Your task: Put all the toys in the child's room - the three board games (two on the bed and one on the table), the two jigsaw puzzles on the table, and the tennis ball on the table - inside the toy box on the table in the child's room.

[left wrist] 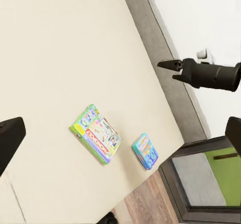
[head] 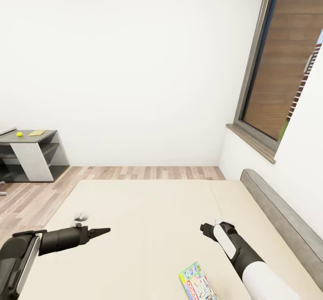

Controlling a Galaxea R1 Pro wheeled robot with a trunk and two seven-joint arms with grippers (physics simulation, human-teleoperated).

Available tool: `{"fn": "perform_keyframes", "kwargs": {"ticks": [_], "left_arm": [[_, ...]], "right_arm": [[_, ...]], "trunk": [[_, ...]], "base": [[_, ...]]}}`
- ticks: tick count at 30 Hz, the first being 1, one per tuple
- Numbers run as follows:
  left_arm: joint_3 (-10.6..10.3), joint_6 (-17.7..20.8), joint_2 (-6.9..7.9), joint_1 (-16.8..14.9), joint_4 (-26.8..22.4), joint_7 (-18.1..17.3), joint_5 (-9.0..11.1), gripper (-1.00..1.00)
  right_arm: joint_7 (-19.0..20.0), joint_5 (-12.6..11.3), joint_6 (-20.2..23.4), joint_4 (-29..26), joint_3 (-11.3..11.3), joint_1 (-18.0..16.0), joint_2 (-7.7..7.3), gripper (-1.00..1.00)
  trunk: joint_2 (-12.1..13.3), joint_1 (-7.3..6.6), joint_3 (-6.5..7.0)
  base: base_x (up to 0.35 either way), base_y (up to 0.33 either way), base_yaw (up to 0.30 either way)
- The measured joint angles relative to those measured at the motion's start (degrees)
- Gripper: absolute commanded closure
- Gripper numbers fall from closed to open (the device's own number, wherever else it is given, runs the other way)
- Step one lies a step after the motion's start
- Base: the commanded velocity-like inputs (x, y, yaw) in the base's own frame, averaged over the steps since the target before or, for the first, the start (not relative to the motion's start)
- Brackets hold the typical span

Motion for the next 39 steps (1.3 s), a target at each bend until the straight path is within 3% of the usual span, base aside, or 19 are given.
{"fn": "perform_keyframes", "kwargs": {"ticks": [5, 8, 9, 10, 12, 14, 18, 23, 39], "left_arm": [[-0.18, 0.24, -0.79, -2.54, 0.25, 8.76, -0.96, -1.00], [-0.32, 0.29, -2.00, -3.16, 0.30, 16.10, -1.51, -1.00], [-0.39, 0.30, -2.82, -3.41, 0.33, 20.88, -1.60, -1.00], [-0.39, 0.33, -2.85, -3.42, 0.33, 21.04, -1.55, -1.00], [-0.46, 0.37, -3.84, -3.62, 0.32, 26.81, -1.50, -1.00], [-0.54, 0.41, -4.45, -3.71, 0.27, 29.27, -1.40, -1.00], [-1.56, -0.52, -5.75, -3.74, -0.72, 29.06, -0.32, -1.00], [-2.01, -1.85, -7.02, -3.78, -1.59, 27.46, -0.42, -1.00], [-2.27, -3.88, -7.32, -3.78, 1.64, 32.26, -0.51, -1.00]], "right_arm": [[0.11, 0.01, 0.08, 0.22, 0.06, -0.16, -0.28, -1.00], [0.16, 0.02, 0.10, 0.18, 0.07, -0.19, -0.38, -1.00], [0.18, 0.02, 0.09, 0.13, 0.08, -0.21, -0.41, -1.00], [0.18, 0.02, 0.09, 0.13, 0.08, -0.21, -0.42, -1.00], [0.19, 0.04, 0.06, 0.09, 0.09, -0.22, -0.36, -1.00], [0.20, 0.06, 0.05, 0.04, 0.09, -0.22, -0.32, -1.00], [1.17, 1.12, -0.91, -0.95, 0.19, -1.21, -1.12, -1.00], [2.78, 1.94, -2.54, -2.56, 0.14, -2.18, -0.41, -1.00], [0.53, 0.62, -2.52, -7.70, 0.27, -0.01, -0.60, -1.00]], "trunk": [[0.00, 0.00, 0.00], [0.00, 0.00, 0.00], [0.00, 0.00, 0.00], [0.00, 0.00, 0.00], [0.00, 0.00, 0.00], [0.00, 0.00, 0.00], [0.00, 0.00, 0.00], [0.00, 0.00, 0.00], [-0.01, 0.00, 0.00]], "base": [[0.000, 0.000, 0.000], [0.000, 0.000, 0.000], [0.000, 0.000, 0.000], [0.000, 0.000, 0.000], [0.000, 0.000, 0.000], [0.000, 0.000, 0.000], [0.000, -0.021, 0.000], [0.000, -0.053, 0.000], [0.000, -0.054, 0.000]]}}
